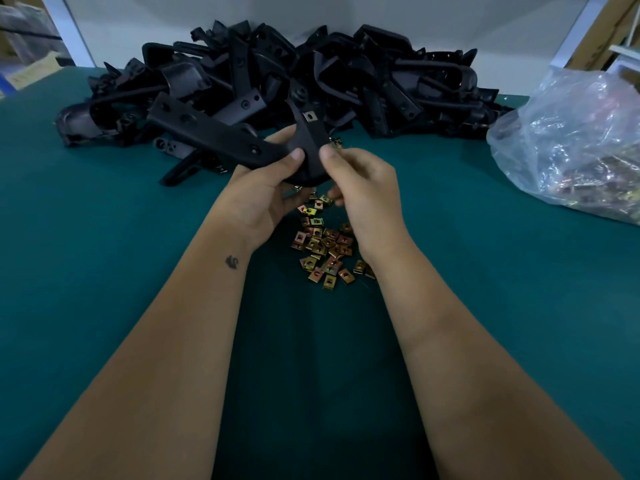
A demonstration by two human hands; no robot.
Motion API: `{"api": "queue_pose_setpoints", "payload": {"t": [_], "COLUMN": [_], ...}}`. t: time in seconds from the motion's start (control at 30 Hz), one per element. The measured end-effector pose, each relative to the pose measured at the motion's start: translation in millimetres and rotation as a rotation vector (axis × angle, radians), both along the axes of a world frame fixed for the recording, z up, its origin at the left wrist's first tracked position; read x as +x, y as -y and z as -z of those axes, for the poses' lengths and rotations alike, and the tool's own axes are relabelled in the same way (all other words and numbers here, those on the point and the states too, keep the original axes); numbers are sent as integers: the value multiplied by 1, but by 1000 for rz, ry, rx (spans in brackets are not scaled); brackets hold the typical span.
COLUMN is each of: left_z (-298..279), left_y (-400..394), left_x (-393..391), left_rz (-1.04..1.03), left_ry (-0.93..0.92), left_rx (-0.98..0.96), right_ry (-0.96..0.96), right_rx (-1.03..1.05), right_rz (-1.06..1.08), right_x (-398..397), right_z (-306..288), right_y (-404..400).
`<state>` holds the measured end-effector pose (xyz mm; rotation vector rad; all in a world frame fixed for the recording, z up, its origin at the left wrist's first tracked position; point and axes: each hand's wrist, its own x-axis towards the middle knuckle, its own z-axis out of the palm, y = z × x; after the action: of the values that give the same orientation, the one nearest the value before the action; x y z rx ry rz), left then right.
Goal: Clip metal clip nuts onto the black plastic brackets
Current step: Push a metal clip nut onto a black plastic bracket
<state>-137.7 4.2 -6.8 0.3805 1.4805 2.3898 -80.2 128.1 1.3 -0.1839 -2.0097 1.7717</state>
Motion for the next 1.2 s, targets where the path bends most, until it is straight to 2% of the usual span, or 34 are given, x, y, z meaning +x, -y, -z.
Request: {"api": "queue_pose_setpoints", "payload": {"t": [0.13, 0.37, 0.93, 1.2], "left_z": [3, 5, 6, 0], "left_y": [0, 1, 1, 1], "left_x": [-2, -1, -3, -3], "left_rz": [29, 76, 101, -23], "left_ry": [-68, -100, -77, 96], "left_rx": [-27, -19, 25, 38], "right_ry": [-58, -118, -167, -143], "right_rx": [222, 325, 405, 287], "right_rz": [88, 122, 154, 156], "right_x": [0, 2, 1, 0], "right_z": [5, 5, 6, 6], "right_y": [5, 4, 4, 3]}}
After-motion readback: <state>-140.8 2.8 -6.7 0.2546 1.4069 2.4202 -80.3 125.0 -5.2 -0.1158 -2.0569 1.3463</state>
